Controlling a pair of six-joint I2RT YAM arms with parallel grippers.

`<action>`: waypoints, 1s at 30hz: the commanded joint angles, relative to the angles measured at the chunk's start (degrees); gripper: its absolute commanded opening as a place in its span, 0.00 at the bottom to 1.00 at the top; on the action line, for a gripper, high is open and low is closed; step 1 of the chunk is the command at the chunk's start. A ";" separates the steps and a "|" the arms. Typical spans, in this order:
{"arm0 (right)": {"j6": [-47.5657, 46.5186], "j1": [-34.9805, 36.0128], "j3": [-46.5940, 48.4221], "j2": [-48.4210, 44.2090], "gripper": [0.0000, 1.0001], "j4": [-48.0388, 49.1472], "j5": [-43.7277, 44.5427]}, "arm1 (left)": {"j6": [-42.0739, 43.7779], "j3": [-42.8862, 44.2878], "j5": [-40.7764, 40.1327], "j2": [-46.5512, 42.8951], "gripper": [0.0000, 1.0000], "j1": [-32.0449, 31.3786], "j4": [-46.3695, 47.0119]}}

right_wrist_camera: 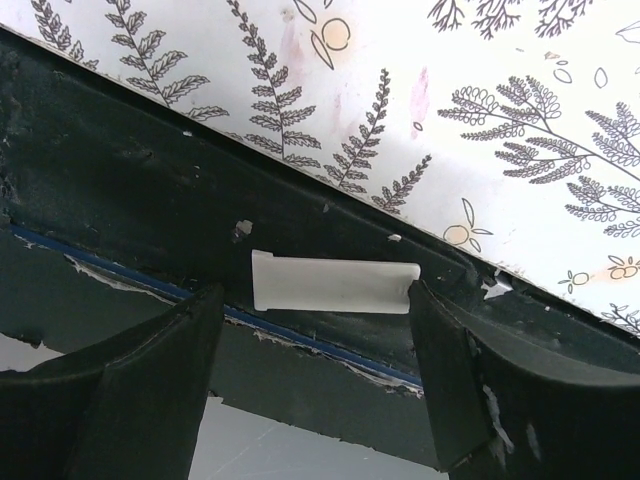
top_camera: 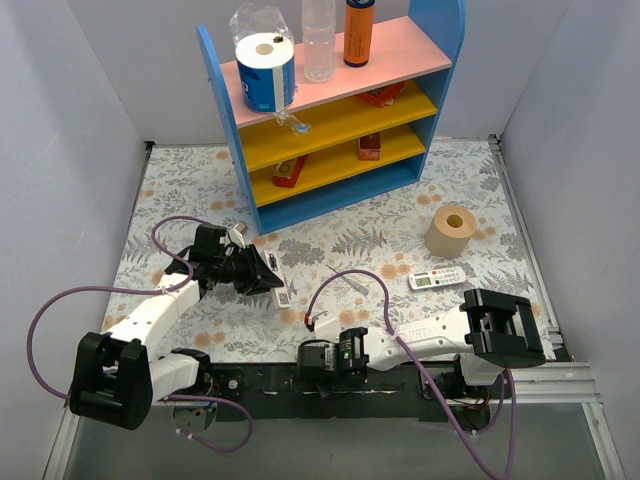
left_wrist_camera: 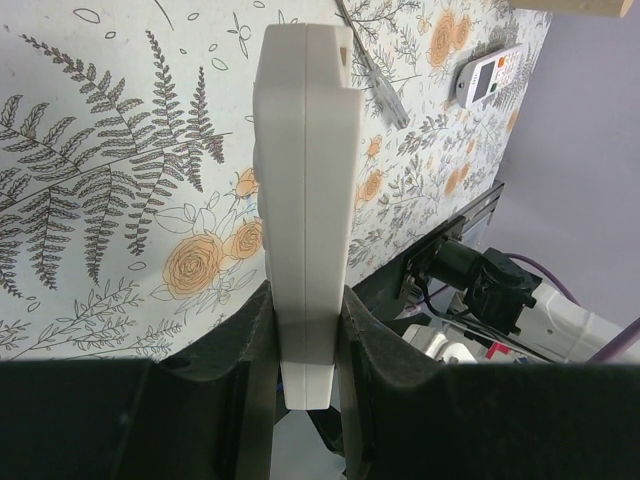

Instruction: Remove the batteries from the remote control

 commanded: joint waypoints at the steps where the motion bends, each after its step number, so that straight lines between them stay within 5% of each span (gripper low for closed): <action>1: 2.07 1.03 1.66 1.25 0.80 -2.40 0.51 | 0.74 0.17 1.44 -2.04 0.00 0.38 0.90; 30: 3.48 0.76 0.34 -1.82 0.87 -6.27 5.27 | 0.65 0.08 1.00 -1.16 0.00 0.46 0.90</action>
